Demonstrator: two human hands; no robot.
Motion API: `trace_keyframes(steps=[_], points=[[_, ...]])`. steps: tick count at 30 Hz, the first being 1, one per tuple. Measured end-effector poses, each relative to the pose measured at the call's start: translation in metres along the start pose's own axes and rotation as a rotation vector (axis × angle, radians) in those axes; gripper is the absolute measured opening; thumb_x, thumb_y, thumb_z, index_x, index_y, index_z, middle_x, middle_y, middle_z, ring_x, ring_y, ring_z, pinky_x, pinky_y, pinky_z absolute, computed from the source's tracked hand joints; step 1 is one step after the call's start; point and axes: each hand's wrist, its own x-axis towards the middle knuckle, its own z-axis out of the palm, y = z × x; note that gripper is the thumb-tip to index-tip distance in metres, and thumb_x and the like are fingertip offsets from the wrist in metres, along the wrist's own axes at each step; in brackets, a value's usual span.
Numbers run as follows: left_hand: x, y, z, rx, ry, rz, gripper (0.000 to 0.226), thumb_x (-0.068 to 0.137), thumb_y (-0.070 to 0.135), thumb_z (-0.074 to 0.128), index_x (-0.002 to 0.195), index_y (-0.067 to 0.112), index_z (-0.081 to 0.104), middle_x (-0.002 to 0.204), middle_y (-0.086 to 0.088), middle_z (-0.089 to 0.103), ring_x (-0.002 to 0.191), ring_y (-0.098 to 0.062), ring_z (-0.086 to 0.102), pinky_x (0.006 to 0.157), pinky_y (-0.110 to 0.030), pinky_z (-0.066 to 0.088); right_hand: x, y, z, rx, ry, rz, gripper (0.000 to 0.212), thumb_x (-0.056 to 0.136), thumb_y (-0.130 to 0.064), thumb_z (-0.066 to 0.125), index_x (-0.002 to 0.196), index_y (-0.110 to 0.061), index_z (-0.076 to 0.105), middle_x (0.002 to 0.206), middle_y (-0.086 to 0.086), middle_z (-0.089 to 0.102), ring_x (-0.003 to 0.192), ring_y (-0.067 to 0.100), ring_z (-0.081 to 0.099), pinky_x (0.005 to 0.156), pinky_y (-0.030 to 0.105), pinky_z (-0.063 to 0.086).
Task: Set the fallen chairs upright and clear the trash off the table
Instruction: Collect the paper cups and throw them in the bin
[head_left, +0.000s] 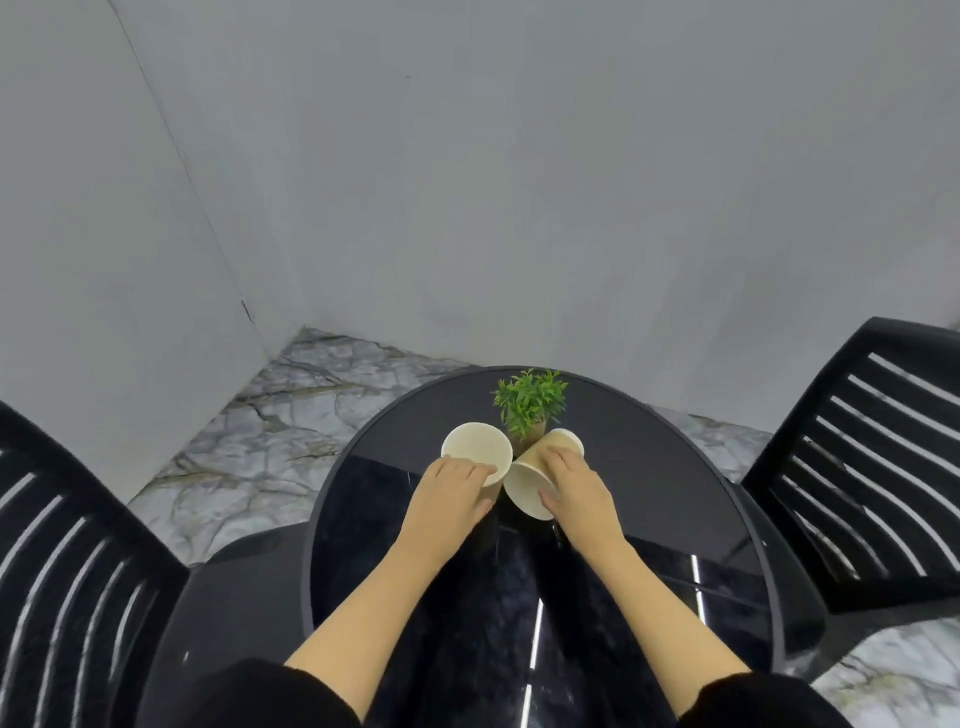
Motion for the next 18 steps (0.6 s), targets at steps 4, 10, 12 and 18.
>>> trace_keyframes(steps=[4, 10, 12, 18], points=[[-0.003, -0.003, 0.005, 0.14, -0.005, 0.07, 0.031, 0.05, 0.029, 0.085, 0.076, 0.029, 0.068, 0.062, 0.011, 0.069, 0.064, -0.005, 0.066, 0.082, -0.021, 0.054, 0.0, 0.004, 0.002, 0.012, 0.045, 0.024, 0.039, 0.089, -0.009, 0.051, 0.127, -0.014, 0.05, 0.133, 0.004, 0.052, 0.106, 0.03, 0.057, 0.083, 0.039, 0.048], [-0.021, 0.007, 0.001, 0.219, -0.036, 0.055, 0.029, 0.048, 0.024, 0.087, 0.07, 0.028, 0.067, 0.049, 0.008, 0.064, 0.051, -0.005, 0.062, 0.079, -0.024, 0.056, -0.021, 0.007, -0.014, 0.026, 0.142, -0.015, 0.025, 0.088, -0.007, 0.05, 0.109, -0.012, 0.062, 0.117, 0.005, 0.062, 0.106, 0.025, 0.056, 0.07, 0.036, 0.048], [-0.026, 0.016, -0.001, 0.232, -0.014, 0.059, 0.027, 0.049, 0.027, 0.086, 0.066, 0.028, 0.066, 0.046, 0.008, 0.062, 0.048, -0.004, 0.061, 0.075, -0.023, 0.056, -0.032, 0.009, -0.02, 0.011, 0.154, -0.027, 0.023, 0.09, -0.009, 0.048, 0.107, -0.014, 0.063, 0.112, 0.003, 0.063, 0.104, 0.022, 0.056, 0.065, 0.031, 0.042], [-0.054, 0.062, -0.019, 0.111, 0.007, -0.024, 0.015, 0.088, 0.021, 0.054, 0.097, 0.012, 0.063, 0.083, -0.009, 0.072, 0.082, -0.029, 0.063, 0.078, -0.033, 0.046, -0.075, 0.018, -0.046, 0.039, 0.175, -0.061, 0.021, 0.091, -0.011, 0.048, 0.103, -0.013, 0.065, 0.102, 0.004, 0.066, 0.097, 0.022, 0.06, 0.066, 0.032, 0.045]])
